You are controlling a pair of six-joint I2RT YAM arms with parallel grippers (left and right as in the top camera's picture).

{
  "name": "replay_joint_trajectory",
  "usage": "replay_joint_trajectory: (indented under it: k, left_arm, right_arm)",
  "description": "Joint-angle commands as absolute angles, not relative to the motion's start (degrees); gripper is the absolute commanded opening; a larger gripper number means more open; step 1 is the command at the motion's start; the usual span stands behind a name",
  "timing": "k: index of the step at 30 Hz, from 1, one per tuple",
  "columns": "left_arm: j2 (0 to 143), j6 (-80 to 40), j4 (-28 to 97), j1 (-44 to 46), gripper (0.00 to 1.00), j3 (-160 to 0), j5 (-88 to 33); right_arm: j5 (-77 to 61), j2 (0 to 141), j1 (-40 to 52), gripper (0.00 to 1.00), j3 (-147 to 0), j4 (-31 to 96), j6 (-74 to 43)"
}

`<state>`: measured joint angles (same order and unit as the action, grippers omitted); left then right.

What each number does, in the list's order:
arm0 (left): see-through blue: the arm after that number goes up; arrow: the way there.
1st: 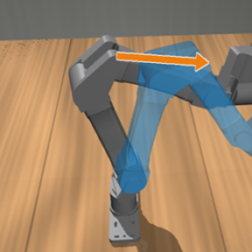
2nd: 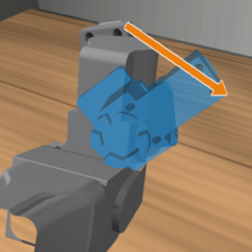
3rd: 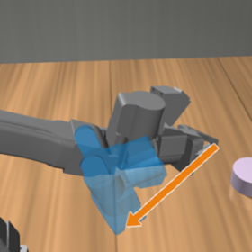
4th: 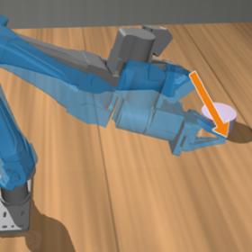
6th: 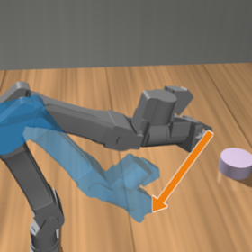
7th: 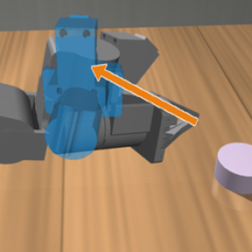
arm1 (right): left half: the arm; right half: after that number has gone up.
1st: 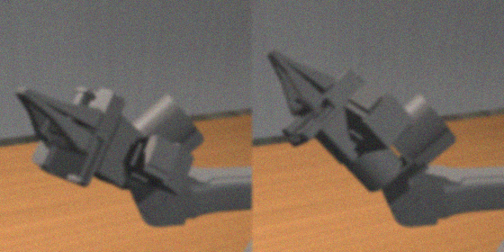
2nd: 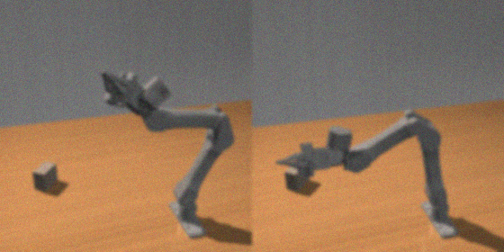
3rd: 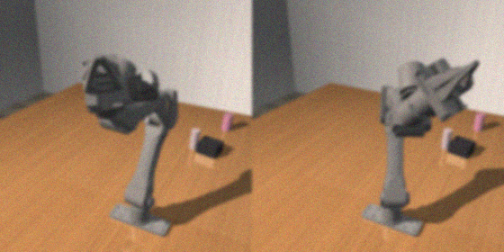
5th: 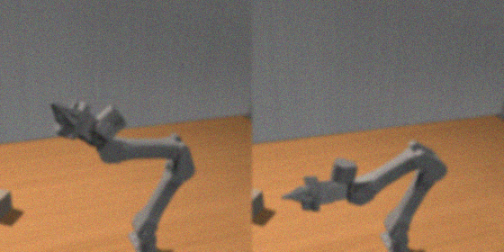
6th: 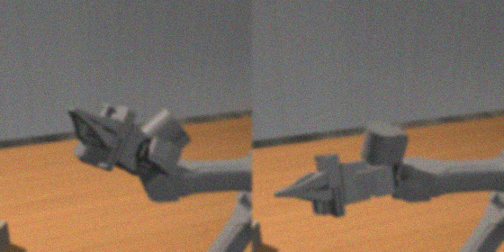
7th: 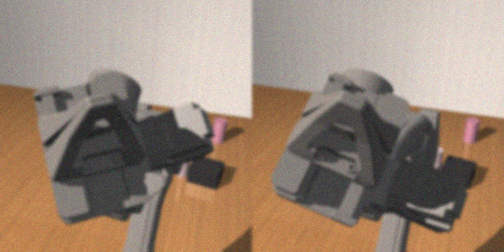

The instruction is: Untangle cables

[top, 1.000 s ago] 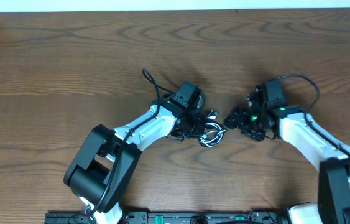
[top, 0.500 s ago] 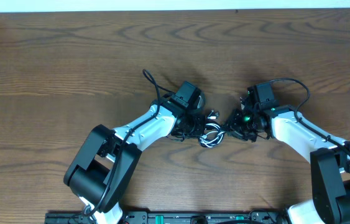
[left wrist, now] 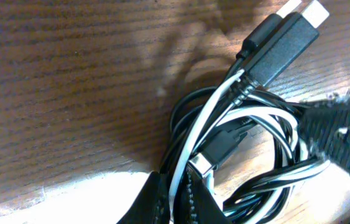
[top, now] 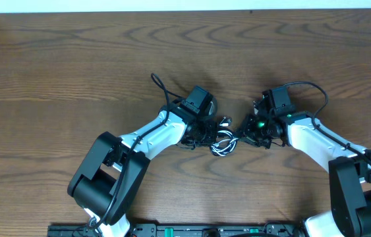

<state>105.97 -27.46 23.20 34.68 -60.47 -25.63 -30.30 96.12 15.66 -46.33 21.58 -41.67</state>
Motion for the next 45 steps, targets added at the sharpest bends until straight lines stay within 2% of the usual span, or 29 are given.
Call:
replay_joint_trajectory:
  k: [1, 8, 17, 21, 33, 34, 38, 45]
  left_arm:
    - [106.1, -28.2, 23.5, 34.9, 0.07, -60.2, -26.6]
    - [106.1, -28.2, 23.6, 34.9, 0.08, -60.2, -26.6]
    - [106.1, -25.5, 26.9, 34.9, 0.07, -60.2, -25.7]
    - [106.1, -25.5, 31.3, 34.9, 0.07, -60.2, -20.4]
    - [105.4, -22.9, 31.6, 34.8, 0.07, -60.2, -19.0]
    - [105.0, -22.4, 31.0, 34.8, 0.08, -60.2, -19.0]
    - [101.8, -20.6, 28.6, 34.8, 0.07, -60.2, -19.9]
    - [94.4, -16.3, 23.7, 34.8, 0.07, -60.2, -24.8]
  right_arm:
    - [-34.3, 96.4, 16.7, 0.18, -46.0, 22.0, -41.9]
    - [-32.6, 96.4, 16.6, 0.01, -46.0, 22.7, -42.4]
    - [-26.4, 96.2, 16.4, 0.01, -46.0, 19.7, -38.2]
    - [-26.3, 94.7, 15.6, 0.01, -46.3, 16.1, -37.5]
    - [-25.8, 79.9, 16.2, 0.01, -48.7, 18.7, -29.7]
    - [-25.3, 79.1, 16.3, 0.02, -48.7, 20.1, -29.7]
    - [-21.4, 78.8, 16.3, 0.27, -48.7, 28.0, -36.0]
    - [-22.7, 79.8, 16.3, 0.30, -48.6, 31.5, -38.6]
